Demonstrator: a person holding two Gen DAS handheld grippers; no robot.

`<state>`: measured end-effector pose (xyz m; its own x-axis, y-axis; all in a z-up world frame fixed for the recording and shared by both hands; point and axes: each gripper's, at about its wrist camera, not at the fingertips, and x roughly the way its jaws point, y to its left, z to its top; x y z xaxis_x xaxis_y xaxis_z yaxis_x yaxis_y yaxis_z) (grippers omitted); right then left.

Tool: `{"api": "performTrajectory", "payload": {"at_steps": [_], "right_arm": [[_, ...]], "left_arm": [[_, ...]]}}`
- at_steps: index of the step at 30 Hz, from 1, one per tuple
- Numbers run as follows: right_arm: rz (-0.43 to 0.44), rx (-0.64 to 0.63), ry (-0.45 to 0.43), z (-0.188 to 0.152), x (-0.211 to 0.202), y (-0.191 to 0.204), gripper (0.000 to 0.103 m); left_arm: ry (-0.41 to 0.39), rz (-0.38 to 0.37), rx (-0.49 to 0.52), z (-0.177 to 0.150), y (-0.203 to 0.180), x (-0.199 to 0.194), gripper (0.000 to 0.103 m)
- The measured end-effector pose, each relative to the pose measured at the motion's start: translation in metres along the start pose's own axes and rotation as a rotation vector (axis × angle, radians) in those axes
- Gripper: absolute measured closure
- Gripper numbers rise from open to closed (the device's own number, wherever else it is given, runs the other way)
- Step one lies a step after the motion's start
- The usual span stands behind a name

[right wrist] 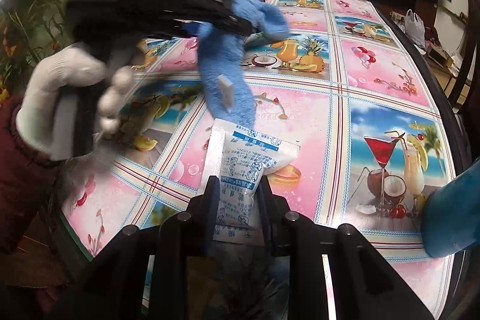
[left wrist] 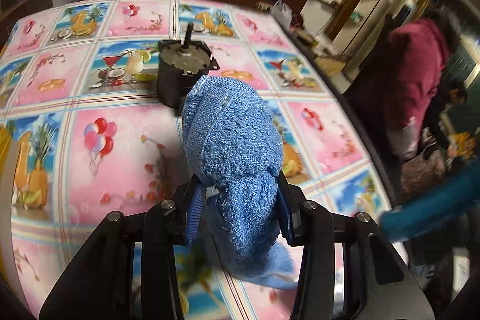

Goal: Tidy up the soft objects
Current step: 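Carry the blue towel and white sachet into the foam box and release both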

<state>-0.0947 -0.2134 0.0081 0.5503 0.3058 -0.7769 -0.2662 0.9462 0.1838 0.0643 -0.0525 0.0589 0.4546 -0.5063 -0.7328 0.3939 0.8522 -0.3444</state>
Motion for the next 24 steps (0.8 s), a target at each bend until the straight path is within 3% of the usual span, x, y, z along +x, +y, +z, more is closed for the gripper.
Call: {"api": "performTrajectory", "payload": {"at_steps": [6, 11, 18, 24], "right_arm": [[0.028, -0.008, -0.029, 0.006, -0.007, 0.017, 0.079], [0.057, -0.037, -0.052, 0.016, -0.01, 0.04, 0.08], [0.106, -0.09, -0.084, 0.034, -0.014, 0.077, 0.08], [0.157, -0.169, -0.093, 0.056, -0.009, 0.125, 0.08]], "left_arm": [[-0.131, -0.105, -0.059, -0.023, 0.019, -0.089, 0.062], [-0.236, -0.125, -0.12, -0.043, 0.053, -0.156, 0.062], [-0.384, -0.046, -0.251, -0.079, 0.118, -0.232, 0.061], [-0.428, 0.033, -0.379, -0.103, 0.171, -0.26, 0.061]]}}
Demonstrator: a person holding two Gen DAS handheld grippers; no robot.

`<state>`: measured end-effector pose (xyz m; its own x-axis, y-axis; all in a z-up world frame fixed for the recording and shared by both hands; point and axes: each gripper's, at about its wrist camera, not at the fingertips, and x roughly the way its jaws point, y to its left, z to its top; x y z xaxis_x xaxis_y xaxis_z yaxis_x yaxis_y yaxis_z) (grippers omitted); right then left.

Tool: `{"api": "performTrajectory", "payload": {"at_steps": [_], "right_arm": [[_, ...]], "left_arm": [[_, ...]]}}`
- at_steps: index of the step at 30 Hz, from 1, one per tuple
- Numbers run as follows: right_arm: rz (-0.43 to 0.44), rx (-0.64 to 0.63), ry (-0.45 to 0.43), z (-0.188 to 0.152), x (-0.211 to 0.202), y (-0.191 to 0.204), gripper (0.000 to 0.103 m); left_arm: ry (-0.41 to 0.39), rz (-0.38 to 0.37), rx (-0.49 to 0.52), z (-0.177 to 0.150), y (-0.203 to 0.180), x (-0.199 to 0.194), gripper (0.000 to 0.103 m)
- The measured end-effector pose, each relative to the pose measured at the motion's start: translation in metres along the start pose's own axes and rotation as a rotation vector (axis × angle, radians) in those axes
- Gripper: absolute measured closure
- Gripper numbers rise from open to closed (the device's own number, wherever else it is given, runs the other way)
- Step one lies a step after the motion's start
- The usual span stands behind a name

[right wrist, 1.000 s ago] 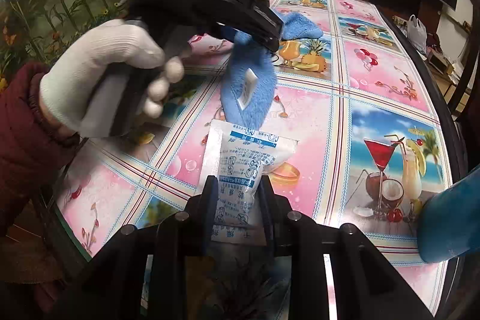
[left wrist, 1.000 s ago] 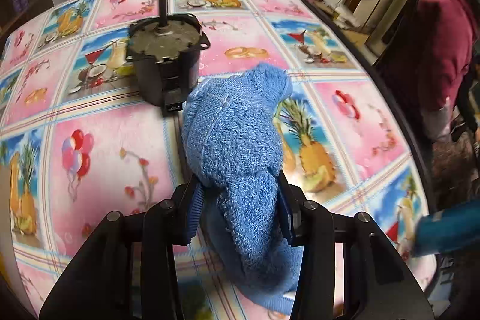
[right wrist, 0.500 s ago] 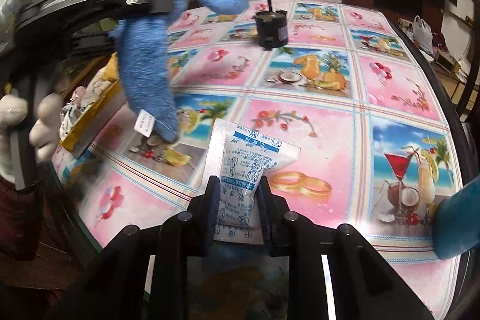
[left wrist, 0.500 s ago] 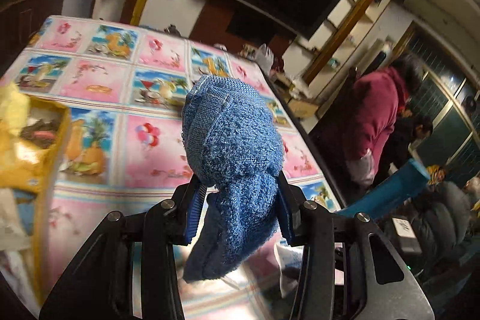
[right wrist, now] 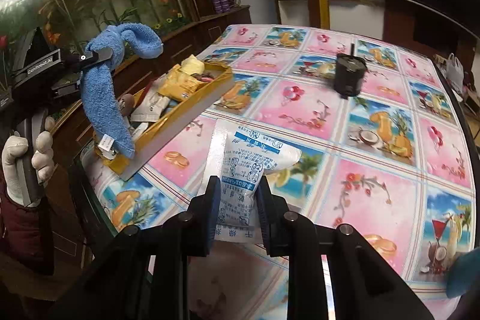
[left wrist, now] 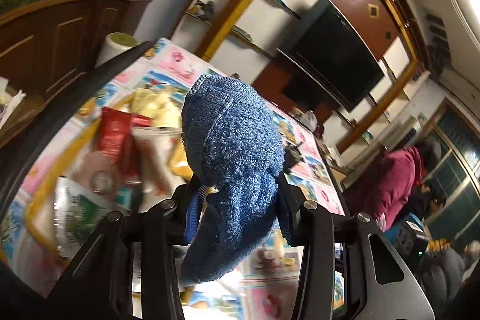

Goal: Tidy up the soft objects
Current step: 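Carry the blue towel and white sachet into the foam box and release both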

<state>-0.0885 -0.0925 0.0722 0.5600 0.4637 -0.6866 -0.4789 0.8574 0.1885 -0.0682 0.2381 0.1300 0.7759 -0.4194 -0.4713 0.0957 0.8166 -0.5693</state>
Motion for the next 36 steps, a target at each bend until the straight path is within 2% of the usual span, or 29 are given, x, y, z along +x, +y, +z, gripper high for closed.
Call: {"api": "performTrajectory", "payload": {"at_steps": [8, 10, 14, 15, 22, 27, 33, 36], "right_arm": [[0.076, -0.123, 0.013, 0.041, 0.034, 0.067, 0.08], [0.088, -0.151, 0.021, 0.05, 0.042, 0.081, 0.08], [0.105, -0.206, 0.042, 0.072, 0.067, 0.109, 0.08], [0.111, -0.217, 0.051, 0.077, 0.075, 0.115, 0.08], [0.129, -0.284, 0.116, 0.108, 0.133, 0.153, 0.08], [0.086, -0.321, 0.163, 0.111, 0.167, 0.167, 0.08], [0.042, -0.308, 0.184, 0.111, 0.186, 0.165, 0.076], [0.097, -0.255, 0.177, 0.111, 0.185, 0.161, 0.074]], "left_arm": [[0.003, 0.076, -0.086, 0.003, 0.057, 0.0, 0.061], [0.009, 0.125, -0.085, 0.005, 0.07, 0.003, 0.061], [0.077, 0.27, -0.031, 0.001, 0.087, 0.023, 0.059], [0.087, 0.282, -0.02, -0.001, 0.088, 0.025, 0.058], [0.055, 0.268, -0.005, -0.009, 0.097, 0.01, 0.046], [0.041, 0.282, 0.012, -0.011, 0.095, 0.009, 0.046], [0.035, 0.273, -0.006, -0.012, 0.099, 0.01, 0.046], [0.05, 0.276, -0.005, -0.011, 0.097, 0.011, 0.046]]}}
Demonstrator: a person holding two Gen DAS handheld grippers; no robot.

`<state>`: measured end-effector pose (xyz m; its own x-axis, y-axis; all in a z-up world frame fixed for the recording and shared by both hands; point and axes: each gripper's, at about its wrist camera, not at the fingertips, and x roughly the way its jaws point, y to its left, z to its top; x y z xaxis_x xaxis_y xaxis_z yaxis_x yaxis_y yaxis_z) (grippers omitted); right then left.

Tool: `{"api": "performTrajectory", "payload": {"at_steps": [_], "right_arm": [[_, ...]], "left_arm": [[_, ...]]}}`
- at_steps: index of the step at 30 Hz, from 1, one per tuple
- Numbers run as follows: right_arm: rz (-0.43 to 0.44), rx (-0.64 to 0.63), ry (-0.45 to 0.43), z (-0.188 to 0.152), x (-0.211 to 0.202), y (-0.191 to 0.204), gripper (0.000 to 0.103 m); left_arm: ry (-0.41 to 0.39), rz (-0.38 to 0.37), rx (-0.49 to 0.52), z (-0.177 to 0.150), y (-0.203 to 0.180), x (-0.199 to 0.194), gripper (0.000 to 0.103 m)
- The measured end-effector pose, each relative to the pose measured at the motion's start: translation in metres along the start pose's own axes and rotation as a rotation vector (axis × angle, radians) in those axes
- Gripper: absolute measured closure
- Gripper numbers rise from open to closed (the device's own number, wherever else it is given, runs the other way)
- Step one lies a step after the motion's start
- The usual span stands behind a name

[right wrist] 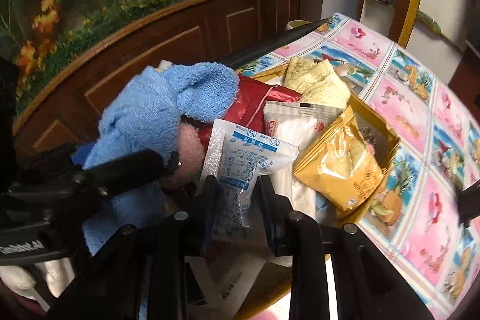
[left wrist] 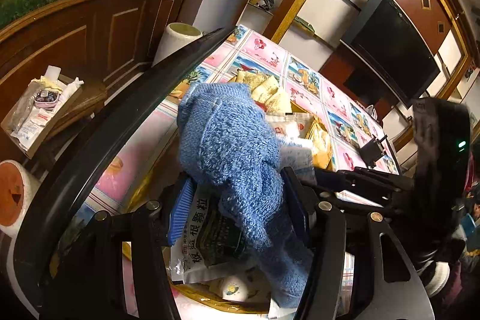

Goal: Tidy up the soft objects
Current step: 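Carry the blue towel and white sachet into the foam box and release both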

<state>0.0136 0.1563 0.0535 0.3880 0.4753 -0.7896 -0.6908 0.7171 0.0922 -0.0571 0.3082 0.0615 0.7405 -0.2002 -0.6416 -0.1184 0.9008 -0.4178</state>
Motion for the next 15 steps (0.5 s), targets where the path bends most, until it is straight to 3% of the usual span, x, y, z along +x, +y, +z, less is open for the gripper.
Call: {"api": "performTrajectory", "payload": {"at_steps": [3, 6, 8, 15], "right_arm": [[0.052, 0.033, -0.082, -0.001, -0.02, -0.005, 0.074], [0.05, 0.041, -0.157, -0.002, -0.043, -0.007, 0.062], [0.043, 0.056, -0.199, -0.008, -0.059, -0.011, 0.054], [0.054, 0.151, -0.246, -0.038, -0.085, -0.038, 0.054]], "left_arm": [[-0.007, 0.002, 0.015, 0.001, -0.004, 0.0, 0.045], [-0.012, 0.016, 0.03, 0.004, -0.009, 0.002, 0.032], [-0.03, 0.028, 0.043, 0.008, -0.014, 0.0, 0.031], [-0.162, 0.105, 0.147, 0.02, -0.049, -0.025, 0.031]]}}
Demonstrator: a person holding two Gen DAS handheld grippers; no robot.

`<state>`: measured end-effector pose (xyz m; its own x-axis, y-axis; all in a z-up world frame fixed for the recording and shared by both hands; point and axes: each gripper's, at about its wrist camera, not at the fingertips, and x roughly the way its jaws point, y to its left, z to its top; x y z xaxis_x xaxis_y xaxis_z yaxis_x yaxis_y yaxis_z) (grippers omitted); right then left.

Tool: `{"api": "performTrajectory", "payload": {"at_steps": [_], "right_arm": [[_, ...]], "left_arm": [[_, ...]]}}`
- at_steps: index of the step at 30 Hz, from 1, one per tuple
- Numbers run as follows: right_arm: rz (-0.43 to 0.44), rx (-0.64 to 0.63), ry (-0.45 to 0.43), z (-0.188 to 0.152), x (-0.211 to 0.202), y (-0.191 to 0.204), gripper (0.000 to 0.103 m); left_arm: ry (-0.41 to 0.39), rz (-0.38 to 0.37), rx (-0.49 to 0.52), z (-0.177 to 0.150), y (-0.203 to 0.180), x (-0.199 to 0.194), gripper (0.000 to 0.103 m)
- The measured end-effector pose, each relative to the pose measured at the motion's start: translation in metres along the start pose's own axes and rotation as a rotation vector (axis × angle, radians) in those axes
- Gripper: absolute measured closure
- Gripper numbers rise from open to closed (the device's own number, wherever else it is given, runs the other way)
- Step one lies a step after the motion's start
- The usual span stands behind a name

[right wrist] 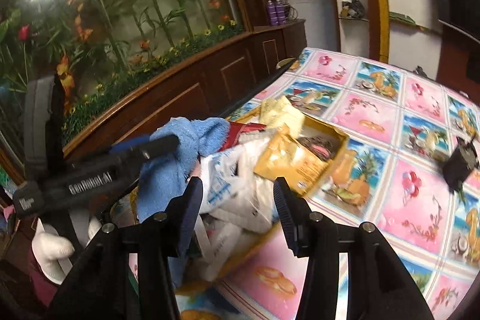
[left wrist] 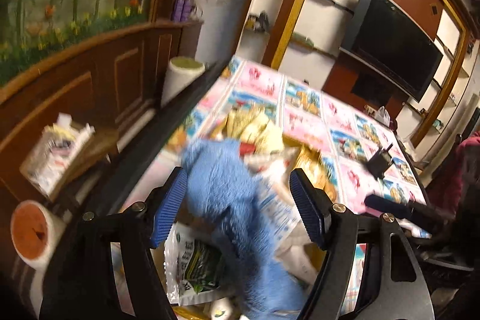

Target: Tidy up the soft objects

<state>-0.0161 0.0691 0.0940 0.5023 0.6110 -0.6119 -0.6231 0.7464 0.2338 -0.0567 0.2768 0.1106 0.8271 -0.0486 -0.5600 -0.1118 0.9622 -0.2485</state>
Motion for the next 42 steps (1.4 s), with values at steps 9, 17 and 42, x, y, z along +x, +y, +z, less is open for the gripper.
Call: {"api": "performTrajectory", "payload": {"at_steps": [9, 17, 42], "right_arm": [[-0.012, 0.116, -0.044, -0.032, -0.033, -0.041, 0.054], [0.02, 0.121, -0.052, -0.065, -0.047, -0.039, 0.05], [-0.158, -0.111, 0.024, -0.098, -0.032, 0.001, 0.045]], "left_arm": [[-0.388, 0.156, 0.084, -0.016, -0.054, -0.098, 0.005], [-0.19, 0.05, 0.091, -0.039, -0.081, -0.066, 0.0], [-0.068, 0.265, 0.138, -0.073, -0.092, -0.027, 0.0]]}}
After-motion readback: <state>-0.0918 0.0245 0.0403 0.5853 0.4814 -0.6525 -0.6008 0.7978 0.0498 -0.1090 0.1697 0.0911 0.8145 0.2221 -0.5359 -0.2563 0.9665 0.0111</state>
